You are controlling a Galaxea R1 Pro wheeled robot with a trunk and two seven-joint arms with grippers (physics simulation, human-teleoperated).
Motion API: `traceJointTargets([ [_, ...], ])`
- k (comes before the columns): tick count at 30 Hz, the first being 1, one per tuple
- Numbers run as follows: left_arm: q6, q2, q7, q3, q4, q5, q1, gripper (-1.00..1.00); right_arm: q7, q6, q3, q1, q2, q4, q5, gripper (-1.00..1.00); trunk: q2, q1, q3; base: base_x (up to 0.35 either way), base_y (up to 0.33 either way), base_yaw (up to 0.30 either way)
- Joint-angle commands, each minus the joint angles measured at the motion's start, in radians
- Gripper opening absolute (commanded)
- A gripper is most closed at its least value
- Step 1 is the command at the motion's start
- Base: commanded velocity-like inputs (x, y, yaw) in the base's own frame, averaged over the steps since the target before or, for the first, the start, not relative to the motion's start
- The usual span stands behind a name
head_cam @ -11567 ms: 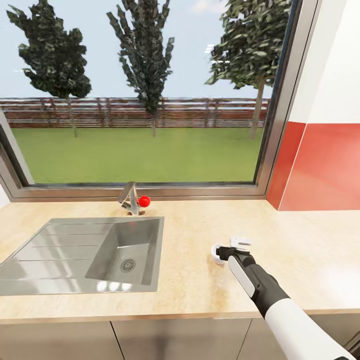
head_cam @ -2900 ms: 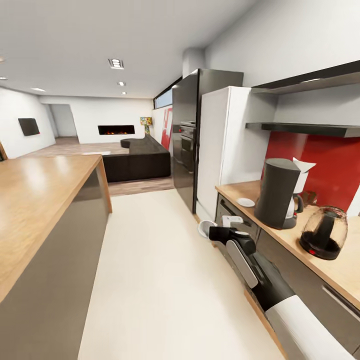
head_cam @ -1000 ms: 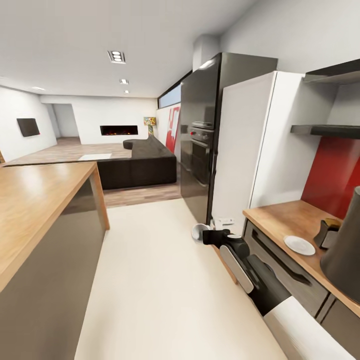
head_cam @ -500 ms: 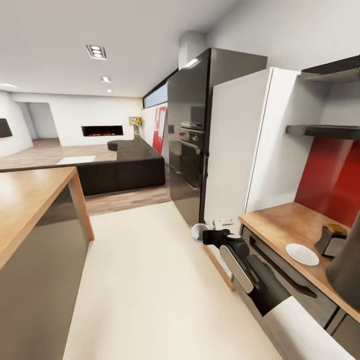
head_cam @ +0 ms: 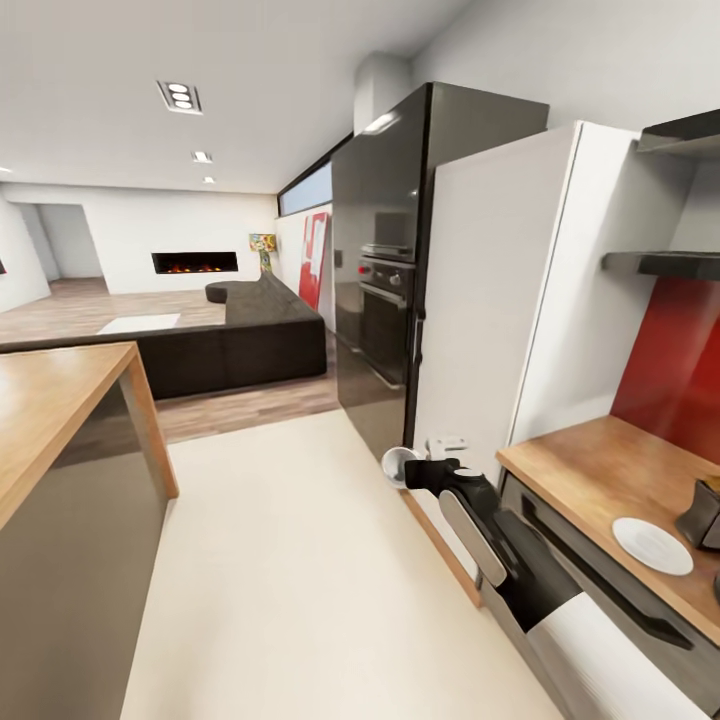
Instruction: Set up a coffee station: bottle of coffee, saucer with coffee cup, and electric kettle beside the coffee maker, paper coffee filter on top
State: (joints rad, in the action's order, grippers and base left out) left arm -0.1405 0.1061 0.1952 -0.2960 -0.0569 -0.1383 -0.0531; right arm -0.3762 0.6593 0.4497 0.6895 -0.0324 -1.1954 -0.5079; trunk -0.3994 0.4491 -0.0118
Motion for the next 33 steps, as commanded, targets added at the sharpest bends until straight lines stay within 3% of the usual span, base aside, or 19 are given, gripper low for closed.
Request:
traceJointTargets([
  [1, -0.004, 0.000, 0.003, -0.008, 0.002, -0.010, -0.001, 1.00, -0.007, 0.000, 0.003, 0.001, -0.001, -0.001, -0.012, -1.00, -0.001, 0.001, 0.000, 0.330, 0.155, 0.000],
  [11, -0.004, 0.000, 0.003, -0.008, 0.002, -0.010, -0.001, 1.00, -0.007, 0.000, 0.003, 0.001, 0.000, 0.003, -0.012, -1.00, -0.001, 0.001, 0.000, 0.257, 0.047, -0.185],
  [33, -0.005, 0.000, 0.003, -0.009, 0.002, -0.010, -0.001, 1.00, -0.007, 0.001, 0.000, 0.001, 0.000, -0.004, -0.013, -1.00, -0.001, 0.001, 0.000, 0.010, 0.000, -0.274],
])
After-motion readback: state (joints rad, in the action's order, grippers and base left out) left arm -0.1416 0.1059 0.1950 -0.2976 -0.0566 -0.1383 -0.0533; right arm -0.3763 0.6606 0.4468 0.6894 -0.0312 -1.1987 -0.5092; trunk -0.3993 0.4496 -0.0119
